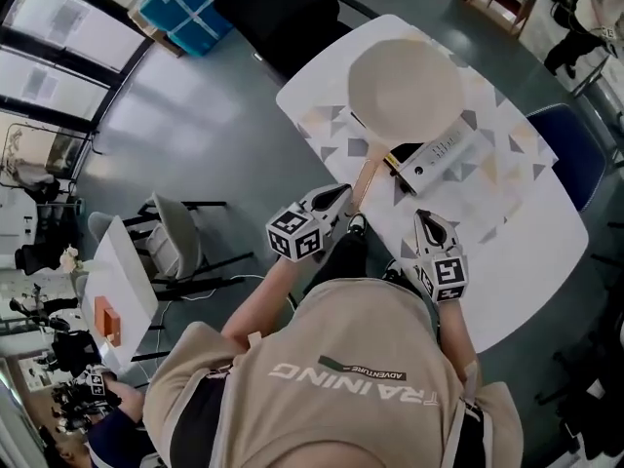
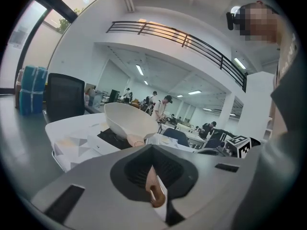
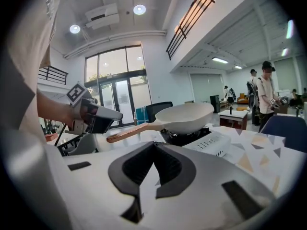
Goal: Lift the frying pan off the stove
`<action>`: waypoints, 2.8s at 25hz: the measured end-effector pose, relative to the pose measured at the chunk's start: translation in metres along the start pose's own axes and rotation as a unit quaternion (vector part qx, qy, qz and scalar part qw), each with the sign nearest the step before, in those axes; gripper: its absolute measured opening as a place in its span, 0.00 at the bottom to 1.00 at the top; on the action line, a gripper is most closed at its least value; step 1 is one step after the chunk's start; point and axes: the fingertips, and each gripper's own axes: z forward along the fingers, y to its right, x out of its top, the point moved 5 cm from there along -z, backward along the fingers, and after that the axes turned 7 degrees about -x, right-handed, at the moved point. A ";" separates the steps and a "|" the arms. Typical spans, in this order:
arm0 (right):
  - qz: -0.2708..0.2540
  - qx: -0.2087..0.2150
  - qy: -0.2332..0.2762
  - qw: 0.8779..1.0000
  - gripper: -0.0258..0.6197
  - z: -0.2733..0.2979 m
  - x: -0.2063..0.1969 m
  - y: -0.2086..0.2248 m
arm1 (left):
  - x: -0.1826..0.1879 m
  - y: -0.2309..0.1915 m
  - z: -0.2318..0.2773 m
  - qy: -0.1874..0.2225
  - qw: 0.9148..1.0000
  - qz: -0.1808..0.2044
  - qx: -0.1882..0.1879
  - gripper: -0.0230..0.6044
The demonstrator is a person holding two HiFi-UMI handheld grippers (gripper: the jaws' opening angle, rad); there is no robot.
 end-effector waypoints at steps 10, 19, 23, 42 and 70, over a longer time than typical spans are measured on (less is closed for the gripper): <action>0.014 -0.095 0.000 0.995 0.05 0.040 0.027 -0.004 | 0.034 -0.050 0.056 -0.059 0.989 0.039 -0.127 0.04; 0.032 -0.194 0.003 0.981 0.05 0.072 0.045 -0.017 | 0.016 -0.090 0.087 -0.163 0.958 -0.064 -0.228 0.38; 0.044 -0.234 -0.007 0.971 0.05 0.069 0.038 -0.024 | 0.006 -0.090 0.101 -0.206 0.933 -0.100 -0.279 0.40; 0.050 -0.251 -0.025 0.966 0.05 0.033 0.018 -0.024 | -0.023 -0.064 0.157 -0.288 0.817 -0.343 -0.363 0.36; 0.049 -0.248 -0.015 0.968 0.05 0.022 0.015 -0.002 | 0.004 -0.052 0.149 -0.245 0.811 -0.339 -0.409 0.34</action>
